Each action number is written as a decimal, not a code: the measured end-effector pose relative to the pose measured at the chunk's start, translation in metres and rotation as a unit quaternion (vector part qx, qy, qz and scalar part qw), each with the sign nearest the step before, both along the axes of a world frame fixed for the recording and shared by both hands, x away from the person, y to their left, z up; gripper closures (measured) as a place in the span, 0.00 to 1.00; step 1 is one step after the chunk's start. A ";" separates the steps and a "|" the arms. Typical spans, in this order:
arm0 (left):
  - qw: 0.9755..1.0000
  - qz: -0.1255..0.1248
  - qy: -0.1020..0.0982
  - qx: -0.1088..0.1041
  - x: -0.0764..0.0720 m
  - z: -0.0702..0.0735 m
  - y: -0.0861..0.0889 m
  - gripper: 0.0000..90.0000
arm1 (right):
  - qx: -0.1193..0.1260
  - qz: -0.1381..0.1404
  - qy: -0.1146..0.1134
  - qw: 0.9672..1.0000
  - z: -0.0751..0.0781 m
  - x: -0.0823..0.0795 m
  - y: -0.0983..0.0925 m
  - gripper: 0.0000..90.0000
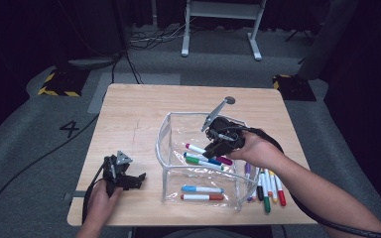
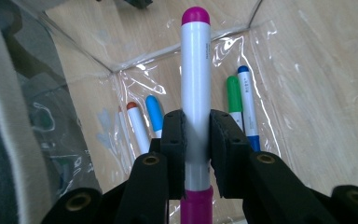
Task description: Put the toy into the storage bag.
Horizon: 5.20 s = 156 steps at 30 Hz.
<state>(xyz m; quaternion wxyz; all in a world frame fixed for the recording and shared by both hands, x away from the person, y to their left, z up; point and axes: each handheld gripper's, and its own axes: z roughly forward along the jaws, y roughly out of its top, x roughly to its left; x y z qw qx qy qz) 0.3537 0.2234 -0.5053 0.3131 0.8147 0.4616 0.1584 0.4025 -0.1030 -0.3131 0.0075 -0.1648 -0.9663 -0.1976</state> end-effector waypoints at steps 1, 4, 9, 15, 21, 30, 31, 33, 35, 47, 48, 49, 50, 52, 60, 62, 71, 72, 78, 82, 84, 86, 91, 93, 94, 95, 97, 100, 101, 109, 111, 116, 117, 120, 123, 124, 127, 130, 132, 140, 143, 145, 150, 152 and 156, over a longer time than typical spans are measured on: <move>1.000 0.000 0.000 0.000 0.000 0.000 0.000 0.00 | -0.005 0.003 0.005 1.000 -0.005 0.001 0.001 0.85; 1.000 0.000 0.000 0.000 0.000 0.000 0.000 0.00 | -0.015 0.010 0.012 1.000 -0.013 0.001 0.004 0.85; 1.000 0.000 0.000 0.000 0.000 0.000 0.000 0.00 | -0.031 0.021 0.021 0.999 -0.025 -0.001 0.009 0.85; 1.000 0.000 0.000 0.000 0.000 0.000 0.000 0.00 | -0.048 0.032 0.026 0.998 -0.037 -0.004 0.015 0.85; 1.000 0.000 0.000 0.000 0.000 0.000 0.000 0.00 | -0.063 0.045 0.039 0.996 -0.047 -0.007 0.022 0.85; 1.000 0.000 0.000 0.000 0.000 0.000 0.000 0.00 | -0.089 0.072 0.063 0.991 -0.062 -0.011 0.032 0.85; 1.000 0.000 0.000 0.000 0.000 0.000 0.000 0.00 | -0.091 0.074 0.067 0.991 -0.064 -0.012 0.033 0.85; 1.000 0.000 0.000 0.000 0.000 0.000 0.000 0.00 | -0.096 0.079 0.071 0.990 -0.067 -0.012 0.034 0.85; 1.000 0.000 0.000 0.000 0.000 0.000 0.000 0.00 | -0.102 0.082 0.077 0.988 -0.070 -0.012 0.036 0.85; 1.000 0.000 0.000 0.000 0.000 0.000 0.000 0.00 | -0.126 0.093 0.127 0.979 -0.086 -0.009 0.043 0.85; 1.000 0.000 0.000 0.000 0.000 0.000 0.000 0.00 | -0.127 0.092 0.136 0.978 -0.088 -0.007 0.044 0.85; 1.000 0.000 0.000 0.000 0.000 0.000 0.000 0.00 | -0.133 0.092 0.137 0.977 -0.090 -0.006 0.044 0.84; 1.000 0.000 0.000 0.000 0.000 0.000 0.000 0.00 | -0.140 0.094 0.135 0.976 -0.092 -0.005 0.045 0.84; 1.000 0.000 0.000 0.000 0.000 0.000 0.000 0.00 | -0.150 0.096 0.141 0.974 -0.096 -0.003 0.046 0.84; 1.000 0.000 0.000 0.000 0.000 0.000 0.000 0.00 | -0.164 0.084 0.145 0.972 -0.104 0.002 0.048 0.84; 1.000 0.000 0.000 0.000 0.000 0.000 0.000 0.00 | -0.162 0.087 0.139 0.973 -0.105 0.002 0.049 0.81; 1.000 0.000 0.000 0.000 0.000 0.000 0.000 0.00 | -0.110 0.053 0.106 0.987 -0.084 0.013 0.039 0.51; 1.000 0.000 0.000 0.000 0.000 0.000 0.000 0.00 | -0.102 0.048 0.097 0.989 -0.077 0.013 0.036 0.51; 1.000 0.000 0.000 0.000 0.000 0.000 0.000 0.00 | -0.036 0.003 0.043 0.998 -0.029 0.010 0.011 0.52; 1.000 0.000 0.000 0.000 0.000 0.000 0.000 0.00 | 0.005 -0.023 0.010 1.000 -0.001 0.005 -0.013 0.53; 1.000 0.000 0.000 0.000 0.000 0.000 0.000 0.00 | 0.024 -0.032 0.001 0.999 0.011 0.001 -0.026 0.53; 1.000 0.000 0.000 0.000 0.000 0.000 0.000 0.00 | 0.040 -0.045 -0.014 0.998 0.021 -0.002 -0.040 0.53; 1.000 0.000 0.000 0.000 0.000 0.000 0.000 0.00 | 0.070 -0.066 -0.042 0.994 0.039 -0.011 -0.074 0.50; 1.000 0.000 0.000 0.000 0.000 0.000 0.000 0.00 | 0.069 -0.065 -0.056 0.994 0.044 -0.017 -0.085 0.51; 1.000 0.000 0.000 0.000 0.000 0.000 0.000 0.00 | 0.067 -0.071 -0.063 0.993 0.045 -0.019 -0.091 0.50; 1.000 0.000 0.000 0.000 0.000 0.000 0.000 0.00 | 0.065 -0.075 -0.065 0.993 0.047 -0.020 -0.096 0.50; 1.000 0.000 0.000 0.000 0.000 0.000 0.000 0.00 | 0.069 -0.087 -0.078 0.991 0.051 -0.024 -0.109 0.51; 1.000 0.000 0.000 0.000 0.000 0.000 0.000 0.00 | 0.079 -0.107 -0.094 0.987 0.055 -0.028 -0.127 0.51; 1.000 0.000 0.000 0.000 0.000 0.000 0.000 0.00 | 0.081 -0.115 -0.097 0.985 0.056 -0.029 -0.135 0.51; 1.000 0.000 0.000 0.000 0.000 0.000 0.000 0.00 | 0.085 -0.175 -0.102 0.976 0.043 -0.031 -0.185 0.50; 1.000 0.000 0.000 -0.001 0.000 0.000 0.000 0.00 | 0.079 -0.192 -0.107 0.972 0.037 -0.031 -0.196 0.48; 1.000 0.000 0.000 -0.001 0.000 0.000 0.000 0.00 | 0.074 -0.232 -0.109 0.964 0.015 -0.032 -0.219 0.49; 1.000 0.001 0.000 -0.001 0.000 0.000 0.000 0.00 | 0.068 -0.239 -0.109 0.963 0.008 -0.033 -0.223 0.49; 1.000 0.000 0.000 0.000 0.000 0.000 0.000 0.00 | 0.056 -0.259 -0.096 0.960 -0.015 -0.034 -0.234 0.49; 1.000 0.000 0.000 0.000 0.000 0.000 0.000 0.00 | 0.045 -0.281 -0.067 0.956 -0.046 -0.034 -0.244 0.49; 1.000 0.000 0.000 0.000 0.000 0.000 0.000 0.00 | 0.039 -0.285 -0.062 0.956 -0.055 -0.033 -0.246 0.49; 1.000 0.000 0.000 -0.001 0.000 0.000 0.000 0.00 | 0.023 -0.296 -0.040 0.954 -0.080 -0.033 -0.249 0.49; 1.000 0.000 0.000 0.000 0.000 0.000 0.000 0.00 | 0.012 -0.299 -0.018 0.954 -0.102 -0.032 -0.250 0.49; 1.000 0.000 0.000 -0.001 0.000 0.000 0.000 0.00 | 0.017 -0.301 0.000 0.954 -0.113 -0.030 -0.251 0.49; 1.000 0.001 0.000 -0.002 0.000 0.000 0.000 0.00 | -0.011 -0.314 0.017 0.949 -0.143 -0.025 -0.256 0.52; 1.000 0.001 0.000 -0.002 0.000 0.000 0.000 0.00 | -0.027 -0.329 0.013 0.944 -0.148 -0.023 -0.261 0.58; 1.000 0.001 0.000 -0.002 -0.001 0.000 0.000 0.00 | -0.045 -0.341 -0.001 0.939 -0.150 -0.023 -0.263 0.69; 1.000 0.001 0.001 -0.002 -0.001 0.000 0.000 0.00 | -0.054 -0.373 -0.004 0.926 -0.149 -0.023 -0.266 0.84; 1.000 0.001 0.000 -0.002 -0.001 0.000 0.000 0.00 | -0.052 -0.380 0.000 0.924 -0.149 -0.023 -0.268 0.85; 1.000 0.001 0.000 -0.001 0.000 0.000 0.000 0.00 | -0.041 -0.387 0.013 0.921 -0.146 -0.022 -0.271 0.85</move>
